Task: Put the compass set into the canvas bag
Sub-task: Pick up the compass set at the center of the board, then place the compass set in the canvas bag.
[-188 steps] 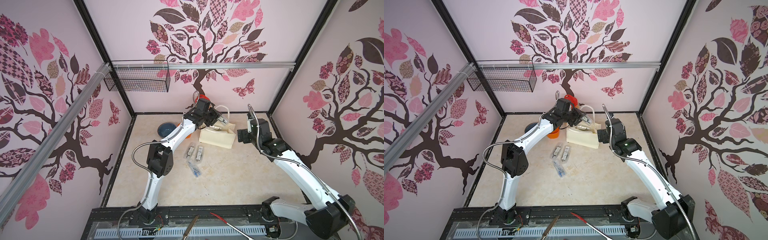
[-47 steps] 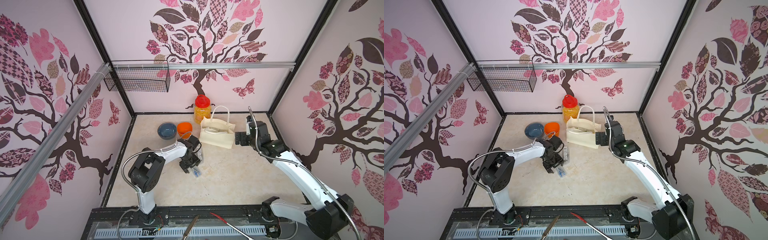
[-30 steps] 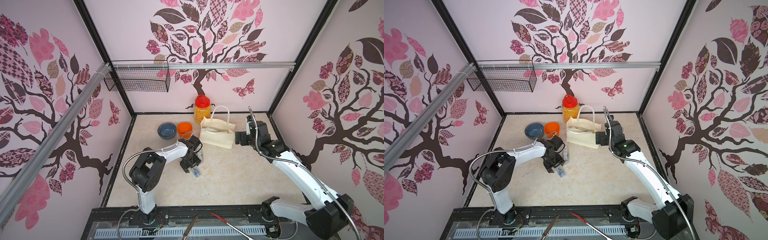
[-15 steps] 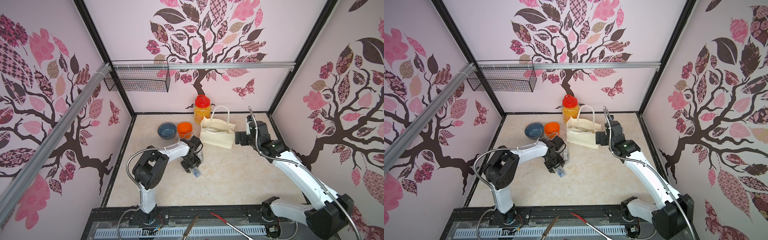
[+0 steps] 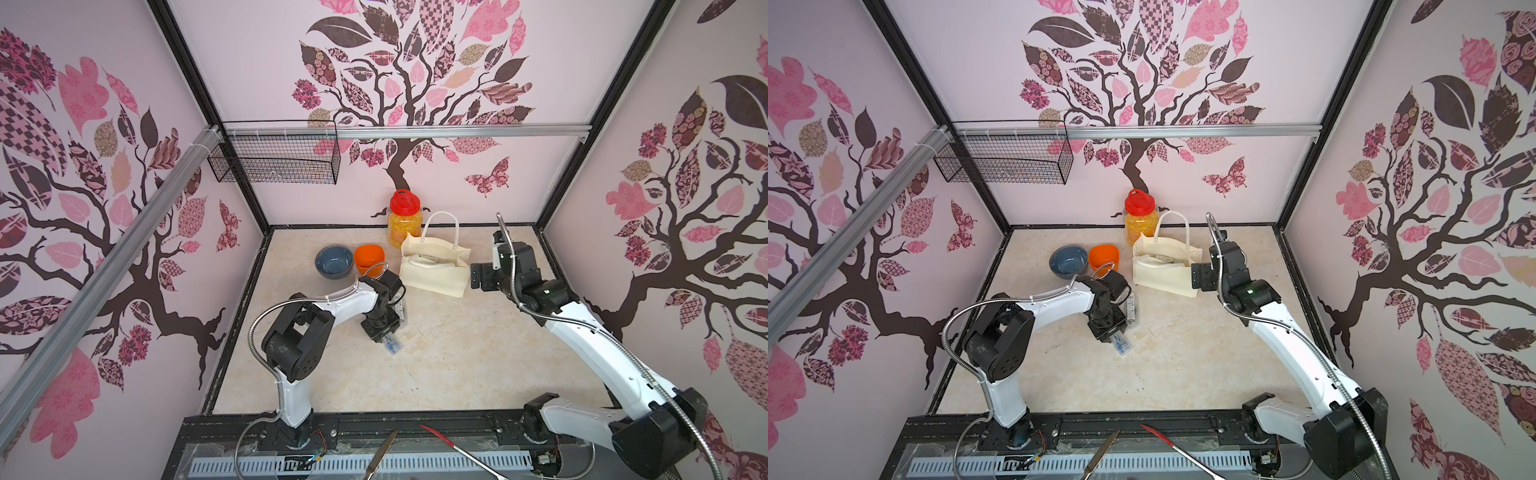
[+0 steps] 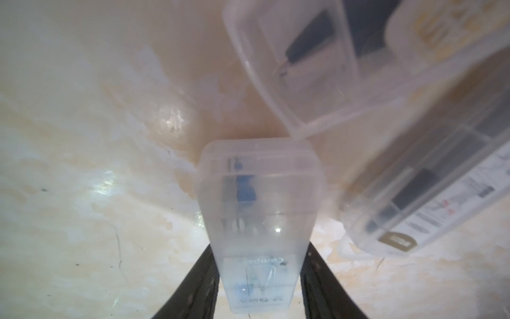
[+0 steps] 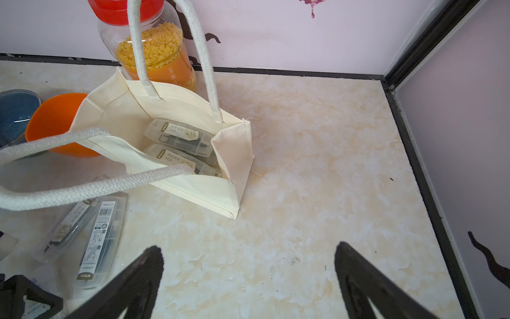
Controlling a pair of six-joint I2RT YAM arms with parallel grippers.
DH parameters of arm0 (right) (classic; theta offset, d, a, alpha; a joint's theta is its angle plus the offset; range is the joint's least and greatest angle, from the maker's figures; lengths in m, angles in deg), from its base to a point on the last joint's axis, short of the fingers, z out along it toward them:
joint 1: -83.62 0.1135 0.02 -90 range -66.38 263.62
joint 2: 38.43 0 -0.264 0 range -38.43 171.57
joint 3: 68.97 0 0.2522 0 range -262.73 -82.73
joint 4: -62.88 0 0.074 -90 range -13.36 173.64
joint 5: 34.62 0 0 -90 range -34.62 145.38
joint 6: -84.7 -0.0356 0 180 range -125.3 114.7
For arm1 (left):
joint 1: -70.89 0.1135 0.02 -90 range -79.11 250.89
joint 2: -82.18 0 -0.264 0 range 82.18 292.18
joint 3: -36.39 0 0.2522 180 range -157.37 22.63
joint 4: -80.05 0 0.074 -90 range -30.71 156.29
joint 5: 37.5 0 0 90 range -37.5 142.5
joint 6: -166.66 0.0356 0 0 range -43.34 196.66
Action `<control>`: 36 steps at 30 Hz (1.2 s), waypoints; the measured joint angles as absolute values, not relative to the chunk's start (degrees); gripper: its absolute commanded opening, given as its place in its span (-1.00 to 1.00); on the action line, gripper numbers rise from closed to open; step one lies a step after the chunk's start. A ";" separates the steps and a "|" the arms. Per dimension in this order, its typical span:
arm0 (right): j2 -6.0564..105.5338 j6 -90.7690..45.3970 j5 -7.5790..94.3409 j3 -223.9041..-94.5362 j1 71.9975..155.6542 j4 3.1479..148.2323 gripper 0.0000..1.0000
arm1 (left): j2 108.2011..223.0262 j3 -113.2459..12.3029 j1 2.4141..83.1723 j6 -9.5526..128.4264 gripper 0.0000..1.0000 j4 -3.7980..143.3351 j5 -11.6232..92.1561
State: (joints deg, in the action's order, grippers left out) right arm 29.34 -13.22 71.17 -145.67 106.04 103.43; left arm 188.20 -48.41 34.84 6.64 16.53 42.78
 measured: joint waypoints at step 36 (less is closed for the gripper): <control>27.77 -13.22 72.33 -145.67 106.04 103.40 0.99 | 189.10 -93.94 38.31 5.98 -0.20 18.93 46.80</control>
